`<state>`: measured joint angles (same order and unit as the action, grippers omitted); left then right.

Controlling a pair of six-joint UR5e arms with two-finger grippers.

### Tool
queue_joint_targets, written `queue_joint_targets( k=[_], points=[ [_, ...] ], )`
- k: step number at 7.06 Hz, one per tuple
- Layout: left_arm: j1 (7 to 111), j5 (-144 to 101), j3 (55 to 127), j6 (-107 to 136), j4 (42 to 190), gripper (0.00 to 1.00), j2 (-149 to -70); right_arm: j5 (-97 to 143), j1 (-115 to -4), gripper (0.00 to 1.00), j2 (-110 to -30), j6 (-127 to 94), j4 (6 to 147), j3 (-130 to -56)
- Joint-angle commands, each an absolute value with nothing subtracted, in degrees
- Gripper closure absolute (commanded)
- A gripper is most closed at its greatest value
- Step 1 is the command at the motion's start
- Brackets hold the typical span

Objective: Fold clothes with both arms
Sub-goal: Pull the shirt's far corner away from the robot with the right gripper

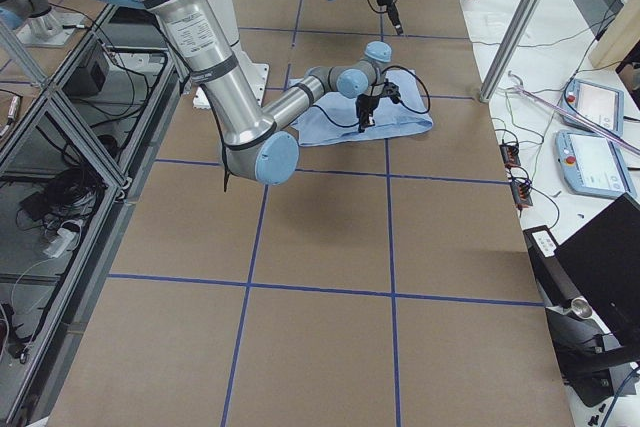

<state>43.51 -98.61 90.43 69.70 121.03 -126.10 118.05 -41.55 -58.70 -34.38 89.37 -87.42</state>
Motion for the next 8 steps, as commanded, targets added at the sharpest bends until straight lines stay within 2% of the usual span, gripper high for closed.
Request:
queue_joint_targets(
  k=[1, 2, 5, 6, 8],
  points=[
    [43.51, -98.61, 90.0, 69.7, 121.03, 0.0, -126.04, 117.95, -42.27, 0.01, -59.24, -34.1, 89.47, -88.24],
    [43.51, -98.61, 89.65, 69.7, 121.11, 0.0, -126.04, 118.65, -44.1, 0.0, -58.63, -34.01, 89.47, -87.98],
    [43.51, -98.87, 88.68, 73.53, 122.16, 0.0, -126.21, 121.37, -47.63, 0.0, -48.89, -36.45, 87.29, -80.78],
    [42.72, -104.27, 88.94, 79.74, 122.08, 0.0, -126.12, 124.86, -48.94, 0.0, -49.56, -39.61, 83.01, -81.12],
    [39.31, -111.71, 87.81, 91.19, 121.82, 0.0, -125.68, 126.47, -49.31, 0.0, -54.2, -48.31, 79.02, -87.68]
  ],
)
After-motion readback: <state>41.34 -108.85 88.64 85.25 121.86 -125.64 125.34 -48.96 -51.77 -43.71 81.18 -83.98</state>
